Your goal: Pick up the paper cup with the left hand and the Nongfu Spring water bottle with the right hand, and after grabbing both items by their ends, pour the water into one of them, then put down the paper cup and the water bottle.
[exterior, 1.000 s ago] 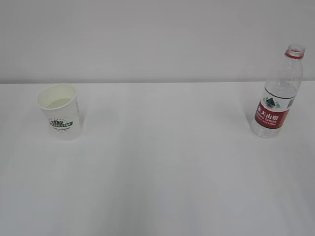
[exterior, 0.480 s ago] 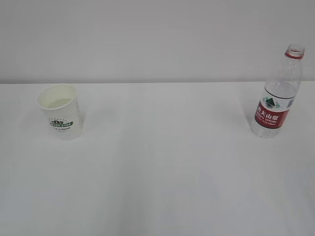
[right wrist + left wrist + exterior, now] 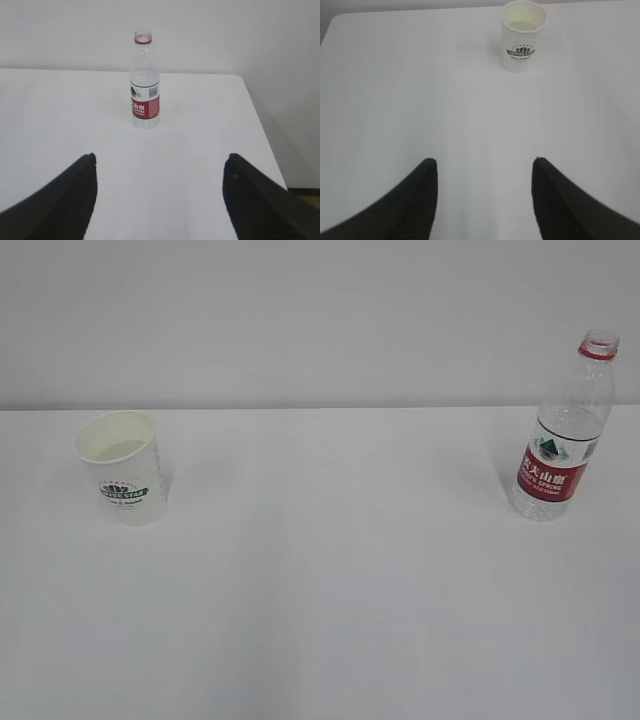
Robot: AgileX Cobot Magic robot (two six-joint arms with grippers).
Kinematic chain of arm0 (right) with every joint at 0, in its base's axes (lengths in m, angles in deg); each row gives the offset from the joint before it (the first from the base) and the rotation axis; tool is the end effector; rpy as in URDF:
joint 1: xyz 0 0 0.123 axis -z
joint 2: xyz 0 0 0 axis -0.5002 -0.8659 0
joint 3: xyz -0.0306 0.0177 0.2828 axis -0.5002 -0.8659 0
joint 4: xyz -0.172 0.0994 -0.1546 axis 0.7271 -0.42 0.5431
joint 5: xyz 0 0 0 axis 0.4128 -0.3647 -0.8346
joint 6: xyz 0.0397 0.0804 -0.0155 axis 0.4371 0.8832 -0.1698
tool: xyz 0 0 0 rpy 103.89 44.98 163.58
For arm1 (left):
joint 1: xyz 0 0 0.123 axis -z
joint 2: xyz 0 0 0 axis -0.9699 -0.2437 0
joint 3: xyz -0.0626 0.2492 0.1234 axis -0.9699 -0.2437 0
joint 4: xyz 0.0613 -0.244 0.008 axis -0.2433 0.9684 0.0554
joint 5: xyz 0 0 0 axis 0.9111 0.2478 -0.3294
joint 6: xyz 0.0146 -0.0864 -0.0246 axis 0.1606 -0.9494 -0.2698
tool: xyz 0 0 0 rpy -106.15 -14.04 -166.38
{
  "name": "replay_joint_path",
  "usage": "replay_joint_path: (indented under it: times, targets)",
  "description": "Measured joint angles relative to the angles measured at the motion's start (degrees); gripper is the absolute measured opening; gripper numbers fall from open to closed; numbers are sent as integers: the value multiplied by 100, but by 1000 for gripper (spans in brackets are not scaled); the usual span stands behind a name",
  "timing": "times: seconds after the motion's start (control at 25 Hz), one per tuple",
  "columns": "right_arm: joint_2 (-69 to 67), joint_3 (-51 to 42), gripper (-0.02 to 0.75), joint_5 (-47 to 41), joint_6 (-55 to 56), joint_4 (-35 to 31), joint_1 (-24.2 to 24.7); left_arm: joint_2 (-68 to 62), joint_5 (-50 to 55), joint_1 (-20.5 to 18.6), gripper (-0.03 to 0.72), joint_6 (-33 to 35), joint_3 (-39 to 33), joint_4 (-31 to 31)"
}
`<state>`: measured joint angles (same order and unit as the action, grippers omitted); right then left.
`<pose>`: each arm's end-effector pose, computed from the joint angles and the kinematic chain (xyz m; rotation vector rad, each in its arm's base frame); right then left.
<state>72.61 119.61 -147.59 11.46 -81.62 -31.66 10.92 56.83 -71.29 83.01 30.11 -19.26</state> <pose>-0.0339 -0.0040 0.3345 -0.0577 1.9333 -0.0495 -0.0141 0.0011 0.3181 0.0564 2.1330 -0.0636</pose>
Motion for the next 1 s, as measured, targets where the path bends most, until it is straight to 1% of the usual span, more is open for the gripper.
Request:
replay_joint_path:
  times: [0.2,0.4,0.6,1.0]
  targets:
    - [189,0,590,-391,0,0,0,484,37,0,436,21,5,53]
    - [288,0,589,-649,0,-46,0,600,196,0,435,21,14,76]
    - [300,-321,589,-695,0,-61,0,621,285,0,435,21,3,89]
    - [343,-874,589,-703,0,-71,0,641,262,0,435,157,-407,199]
